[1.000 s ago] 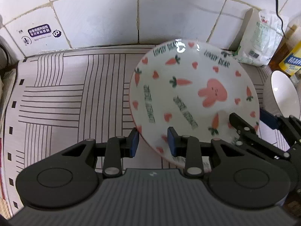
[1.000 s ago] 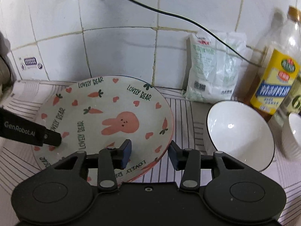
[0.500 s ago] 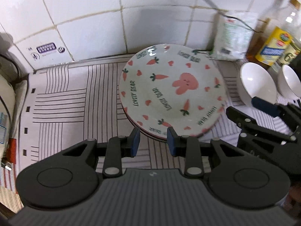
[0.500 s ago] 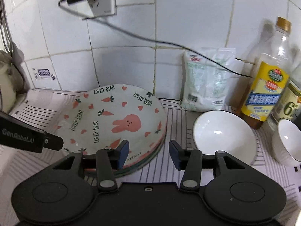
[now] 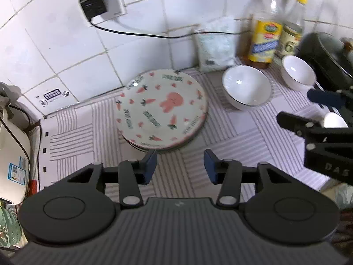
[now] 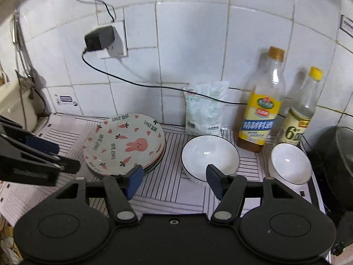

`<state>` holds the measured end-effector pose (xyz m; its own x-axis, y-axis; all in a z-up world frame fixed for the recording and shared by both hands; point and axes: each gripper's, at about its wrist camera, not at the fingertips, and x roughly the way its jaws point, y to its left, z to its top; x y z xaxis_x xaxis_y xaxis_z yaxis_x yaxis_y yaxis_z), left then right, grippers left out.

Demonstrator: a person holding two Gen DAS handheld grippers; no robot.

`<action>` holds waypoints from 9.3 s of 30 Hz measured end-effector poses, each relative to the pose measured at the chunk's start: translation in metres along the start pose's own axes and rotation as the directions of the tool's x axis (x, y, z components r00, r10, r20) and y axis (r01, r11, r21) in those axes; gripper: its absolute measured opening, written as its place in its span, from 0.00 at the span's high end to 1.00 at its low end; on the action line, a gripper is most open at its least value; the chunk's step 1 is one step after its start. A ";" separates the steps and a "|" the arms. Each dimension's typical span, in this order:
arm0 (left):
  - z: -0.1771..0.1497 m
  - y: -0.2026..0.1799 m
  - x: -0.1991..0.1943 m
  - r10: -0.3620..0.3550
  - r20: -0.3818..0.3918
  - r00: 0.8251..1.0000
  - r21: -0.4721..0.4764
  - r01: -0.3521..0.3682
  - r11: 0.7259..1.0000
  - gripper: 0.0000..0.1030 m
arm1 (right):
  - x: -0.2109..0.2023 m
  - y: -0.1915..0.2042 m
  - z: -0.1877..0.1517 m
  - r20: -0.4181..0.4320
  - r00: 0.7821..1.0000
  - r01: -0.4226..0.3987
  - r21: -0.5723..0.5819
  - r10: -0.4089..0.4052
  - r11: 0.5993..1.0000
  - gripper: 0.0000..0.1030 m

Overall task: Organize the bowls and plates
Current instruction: 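Move the right gripper to a white bowl near the stove, then close the right gripper on the white bowl rim, then lift the white bowl with the right gripper and carry it toward the plate stack, then lower the white bowl beside the plate stack and open the right gripper, then move the right gripper to a second white bowl and grasp its rim, then lift the second white bowl with the right gripper toward the first bowl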

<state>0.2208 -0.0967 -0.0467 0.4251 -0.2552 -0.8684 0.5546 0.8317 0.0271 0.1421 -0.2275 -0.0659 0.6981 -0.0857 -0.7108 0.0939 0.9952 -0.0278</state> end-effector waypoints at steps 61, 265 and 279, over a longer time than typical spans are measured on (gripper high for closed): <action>0.015 -0.258 0.111 -0.311 -0.157 0.937 0.100 0.329 0.939 0.32 | -0.026 -0.216 -0.199 0.023 0.960 0.243 0.428 -0.280 0.870 0.16; -0.011 -0.082 0.029 -0.080 0.000 0.997 -0.176 0.078 0.981 0.85 | 0.017 -0.089 -0.044 0.032 0.989 -0.148 0.379 0.147 0.914 0.87; -0.072 -0.037 0.005 -0.042 -0.028 0.999 -0.213 0.035 0.977 0.84 | -0.006 -0.037 -0.066 0.032 0.977 -0.206 0.386 0.210 0.899 0.87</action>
<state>0.1507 -0.0932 -0.0878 0.3812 -0.2756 -0.8825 0.4043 0.9081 -0.1090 0.0875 -0.2602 -0.1068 0.7249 0.1238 -0.6777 0.2147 0.8941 0.3930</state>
